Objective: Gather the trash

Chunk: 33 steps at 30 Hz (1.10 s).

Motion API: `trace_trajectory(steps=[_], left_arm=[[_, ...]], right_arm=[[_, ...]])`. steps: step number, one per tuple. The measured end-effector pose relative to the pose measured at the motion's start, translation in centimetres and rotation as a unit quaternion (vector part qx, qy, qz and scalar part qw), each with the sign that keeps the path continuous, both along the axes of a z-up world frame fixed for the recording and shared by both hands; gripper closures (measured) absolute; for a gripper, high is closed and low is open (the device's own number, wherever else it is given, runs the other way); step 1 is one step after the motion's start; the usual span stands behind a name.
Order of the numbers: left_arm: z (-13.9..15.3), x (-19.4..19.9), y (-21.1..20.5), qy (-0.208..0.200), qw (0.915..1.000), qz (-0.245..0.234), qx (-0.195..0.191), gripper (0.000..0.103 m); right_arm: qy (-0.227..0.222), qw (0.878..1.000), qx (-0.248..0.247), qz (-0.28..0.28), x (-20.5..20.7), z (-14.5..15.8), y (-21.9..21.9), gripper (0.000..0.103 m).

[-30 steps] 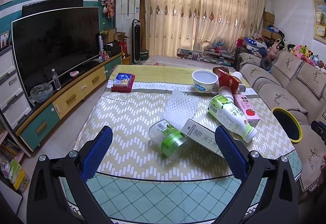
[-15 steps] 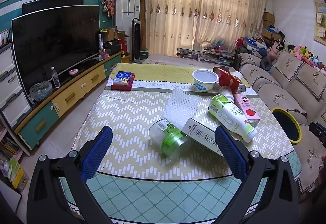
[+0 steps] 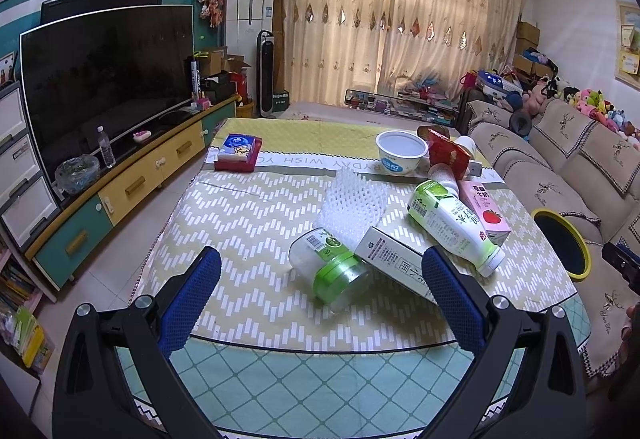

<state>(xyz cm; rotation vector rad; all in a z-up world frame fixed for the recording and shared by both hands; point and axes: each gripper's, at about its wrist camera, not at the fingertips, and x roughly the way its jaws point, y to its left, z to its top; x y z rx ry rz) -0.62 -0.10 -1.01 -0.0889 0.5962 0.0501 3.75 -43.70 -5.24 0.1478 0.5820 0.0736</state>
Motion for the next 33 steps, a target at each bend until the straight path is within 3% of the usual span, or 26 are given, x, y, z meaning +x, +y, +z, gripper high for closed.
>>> trace_trajectory(steps=[33], left_arm=[[-0.45,0.22,-0.15,0.005,1.0000,-0.001,0.000,0.004]], right_arm=[[0.010,1.000,0.003,0.001,0.50,-0.77,0.00,0.006]])
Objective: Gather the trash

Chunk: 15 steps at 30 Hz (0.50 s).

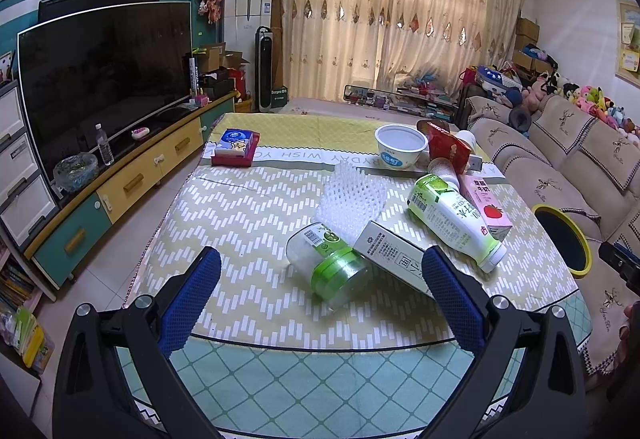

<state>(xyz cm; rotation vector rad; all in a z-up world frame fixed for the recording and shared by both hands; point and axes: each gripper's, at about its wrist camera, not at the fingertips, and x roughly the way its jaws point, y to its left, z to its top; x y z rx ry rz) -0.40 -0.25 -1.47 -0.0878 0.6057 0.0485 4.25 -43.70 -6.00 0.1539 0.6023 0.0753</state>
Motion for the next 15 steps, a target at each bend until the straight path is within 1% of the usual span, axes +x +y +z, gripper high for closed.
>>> trace_trajectory(steps=[7,10,15], left_arm=[[-0.1,0.2,0.3,-0.004,0.9999,0.008,0.006,0.004],[0.0,0.2,0.7,-0.006,0.9999,0.013,0.003,0.004],[-0.2,0.5,1.2,-0.004,0.9999,0.015,0.001,0.004]], right_arm=[[0.008,1.000,0.003,0.006,0.7,-0.4,0.3,0.006],[0.020,1.000,0.008,0.017,1.6,-1.0,0.7,0.006],[0.034,0.998,-0.003,0.045,3.6,-1.8,2.7,0.006]])
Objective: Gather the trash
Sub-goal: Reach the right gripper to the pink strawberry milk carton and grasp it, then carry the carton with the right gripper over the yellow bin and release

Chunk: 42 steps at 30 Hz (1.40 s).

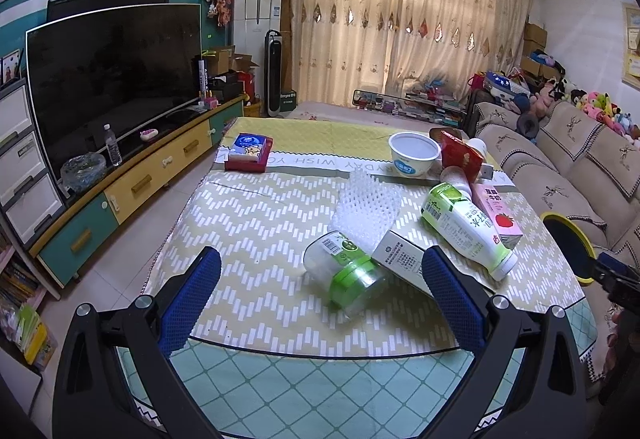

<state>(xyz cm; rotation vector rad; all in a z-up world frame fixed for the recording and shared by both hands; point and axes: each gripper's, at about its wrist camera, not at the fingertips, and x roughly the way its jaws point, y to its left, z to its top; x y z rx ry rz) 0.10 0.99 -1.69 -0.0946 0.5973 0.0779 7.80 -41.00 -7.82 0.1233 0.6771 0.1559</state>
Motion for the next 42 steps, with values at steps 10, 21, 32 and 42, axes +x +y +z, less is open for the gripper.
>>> trace_trajectory(steps=[10,21,32,42], left_arm=[[-0.6,1.1,0.9,0.006,1.0000,0.004,-0.004,0.004],[-1.8,3.4,1.0,0.022,0.9997,-0.004,-0.005,0.004],[-3.0,5.5,0.7,0.038,0.9992,-0.011,-0.008,0.004],[-3.5,7.0,-0.1,0.044,0.9987,-0.024,-0.012,0.004]], right_arm=[[0.004,0.999,-0.012,0.032,5.6,-0.3,4.3,0.006],[0.047,0.998,-0.020,0.022,11.9,-2.3,6.3,0.027],[0.081,0.996,-0.038,0.011,15.0,-4.5,6.2,0.039],[0.073,0.996,-0.025,0.035,14.4,-5.1,4.8,0.052]])
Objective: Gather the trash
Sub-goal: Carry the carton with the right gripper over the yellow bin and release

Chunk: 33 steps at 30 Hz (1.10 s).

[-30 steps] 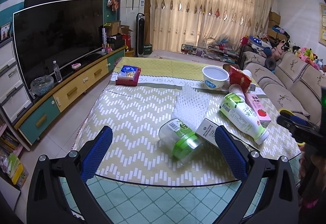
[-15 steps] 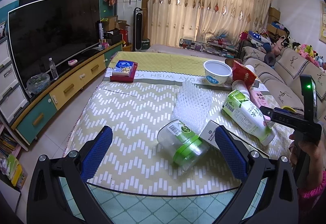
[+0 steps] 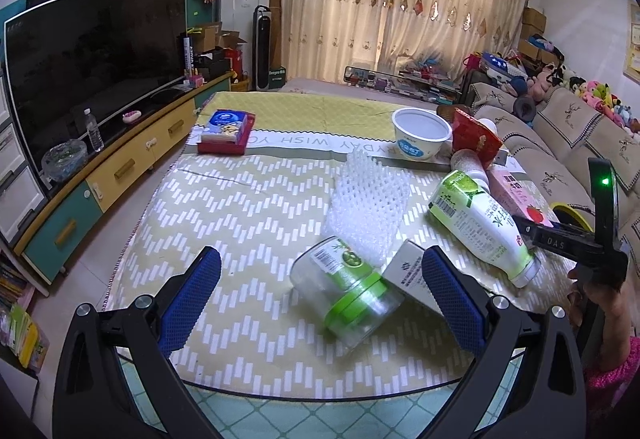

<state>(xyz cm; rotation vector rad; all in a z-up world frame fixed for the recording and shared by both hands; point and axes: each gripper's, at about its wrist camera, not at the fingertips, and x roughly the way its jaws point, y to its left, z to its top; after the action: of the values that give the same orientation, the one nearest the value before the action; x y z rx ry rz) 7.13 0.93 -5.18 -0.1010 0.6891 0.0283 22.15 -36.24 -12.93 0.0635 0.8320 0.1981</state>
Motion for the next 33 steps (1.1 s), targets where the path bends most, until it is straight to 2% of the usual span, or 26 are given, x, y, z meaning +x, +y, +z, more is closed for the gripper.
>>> trace_trajectory(steps=[2,14,18,21,26,33], left_arm=[[0.1,0.0,-0.4,-0.003,1.0000,-0.004,0.000,0.004],[0.8,0.3,-2.2,-0.011,0.9996,-0.026,0.003,0.004],[1.0,0.3,-2.8,-0.014,0.9993,-0.035,0.004,0.004],[1.2,0.1,-3.4,-0.013,0.9991,-0.041,0.005,0.004],[1.2,0.3,-4.2,-0.011,0.9989,-0.046,0.006,0.004],[1.3,0.5,-5.6,-0.007,0.9983,-0.057,0.010,0.004]], right_arm=[[-0.005,1.000,-0.005,0.005,-0.2,0.4,0.2,0.053],[-0.052,0.998,0.047,0.002,-4.4,4.9,-3.5,0.054],[-0.067,0.996,0.047,-0.040,-5.4,5.6,-6.8,0.054],[-0.062,0.993,0.043,-0.086,-5.6,5.1,-10.1,0.054],[-0.037,0.987,0.029,-0.154,-5.0,3.2,-15.4,0.054],[-0.006,0.971,-0.004,-0.239,-3.0,0.2,-22.0,0.054]])
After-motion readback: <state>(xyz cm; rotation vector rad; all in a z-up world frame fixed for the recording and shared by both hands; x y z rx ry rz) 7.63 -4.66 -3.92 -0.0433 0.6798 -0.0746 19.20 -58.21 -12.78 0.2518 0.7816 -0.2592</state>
